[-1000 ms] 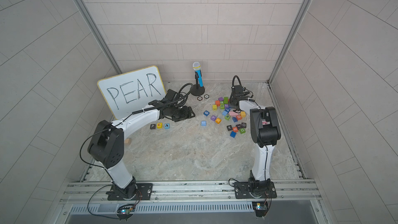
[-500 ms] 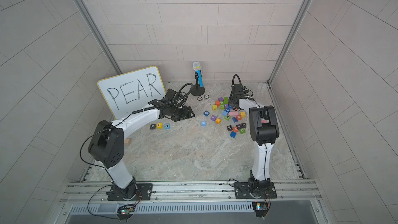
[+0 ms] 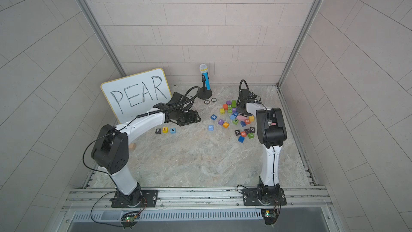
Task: Spell the uppercase word “pear” with letter blocks
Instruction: Pick up the letter block from the center of the board.
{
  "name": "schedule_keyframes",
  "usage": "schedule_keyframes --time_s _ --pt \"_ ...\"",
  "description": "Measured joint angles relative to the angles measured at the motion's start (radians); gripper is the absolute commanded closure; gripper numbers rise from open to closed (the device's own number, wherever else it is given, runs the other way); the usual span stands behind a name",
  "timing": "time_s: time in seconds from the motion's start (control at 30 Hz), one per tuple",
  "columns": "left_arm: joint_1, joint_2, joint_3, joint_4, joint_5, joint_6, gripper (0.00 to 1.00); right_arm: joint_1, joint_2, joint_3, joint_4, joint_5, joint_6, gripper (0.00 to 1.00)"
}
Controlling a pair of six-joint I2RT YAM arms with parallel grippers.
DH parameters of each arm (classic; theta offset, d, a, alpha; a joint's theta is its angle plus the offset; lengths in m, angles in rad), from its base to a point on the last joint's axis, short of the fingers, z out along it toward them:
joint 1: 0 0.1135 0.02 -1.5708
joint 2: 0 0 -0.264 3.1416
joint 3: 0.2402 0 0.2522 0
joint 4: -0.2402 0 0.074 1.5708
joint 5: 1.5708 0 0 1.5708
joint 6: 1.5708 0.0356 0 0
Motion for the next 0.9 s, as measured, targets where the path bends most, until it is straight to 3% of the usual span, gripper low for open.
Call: schedule_keyframes --time_s 0.9 --pt "0.000 0.000 0.000 0.000 -0.016 -0.001 0.25 0.000 0.005 0.000 0.001 -0.006 0.011 0.66"
